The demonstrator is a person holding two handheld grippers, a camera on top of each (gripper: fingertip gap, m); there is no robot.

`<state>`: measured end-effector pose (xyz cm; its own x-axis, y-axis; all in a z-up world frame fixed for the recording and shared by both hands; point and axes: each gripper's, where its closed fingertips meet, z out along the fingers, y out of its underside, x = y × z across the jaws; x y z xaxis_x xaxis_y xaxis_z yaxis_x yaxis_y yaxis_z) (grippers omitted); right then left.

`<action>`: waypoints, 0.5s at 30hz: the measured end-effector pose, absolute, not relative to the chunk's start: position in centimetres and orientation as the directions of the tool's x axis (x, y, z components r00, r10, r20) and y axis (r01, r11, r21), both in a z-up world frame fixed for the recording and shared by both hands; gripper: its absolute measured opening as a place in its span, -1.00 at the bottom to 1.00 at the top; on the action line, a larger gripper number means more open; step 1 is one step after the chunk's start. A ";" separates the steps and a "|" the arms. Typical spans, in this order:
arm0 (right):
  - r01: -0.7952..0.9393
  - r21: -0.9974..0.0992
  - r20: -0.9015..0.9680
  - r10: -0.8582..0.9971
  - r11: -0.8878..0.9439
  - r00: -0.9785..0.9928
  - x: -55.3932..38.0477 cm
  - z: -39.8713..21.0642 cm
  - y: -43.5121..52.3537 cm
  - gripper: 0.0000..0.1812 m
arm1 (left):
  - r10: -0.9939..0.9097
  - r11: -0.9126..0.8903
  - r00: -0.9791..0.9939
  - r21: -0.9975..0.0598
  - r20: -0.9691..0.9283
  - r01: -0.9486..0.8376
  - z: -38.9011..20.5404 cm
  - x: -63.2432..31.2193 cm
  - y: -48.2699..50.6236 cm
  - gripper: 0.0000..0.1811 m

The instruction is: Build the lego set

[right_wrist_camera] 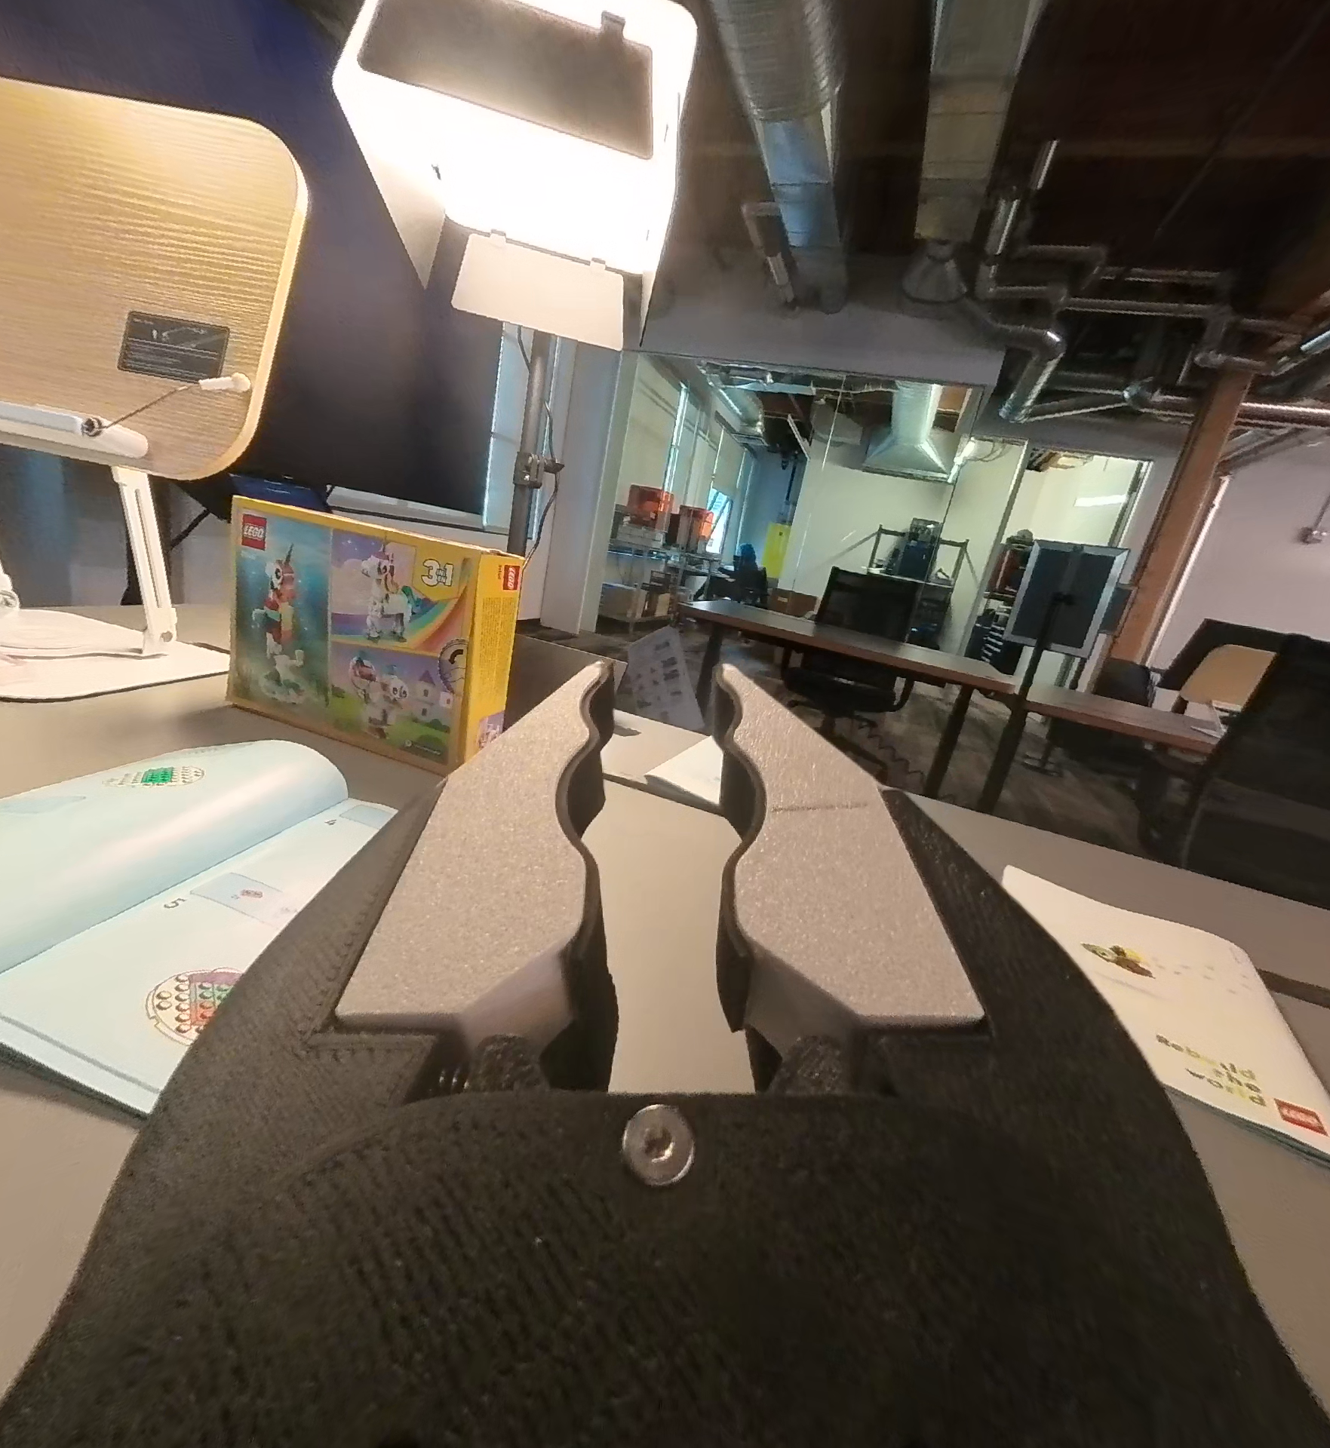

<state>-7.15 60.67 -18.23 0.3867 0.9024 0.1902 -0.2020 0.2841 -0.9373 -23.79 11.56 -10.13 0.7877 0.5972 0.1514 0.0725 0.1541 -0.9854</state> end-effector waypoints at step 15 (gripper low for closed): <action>-0.194 -0.953 0.141 0.906 0.234 0.399 -7.1 -18.7 61.6 -0.76 | 0.487 -0.493 0.808 -0.659 0.332 0.568 -22.6 -26.7 9.8 -0.78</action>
<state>-7.13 61.60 -18.72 0.3989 0.9061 0.1413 -0.1942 0.2340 -0.9526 -26.66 9.82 -22.60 0.8076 0.4871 0.3324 0.5684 -0.4929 -0.6588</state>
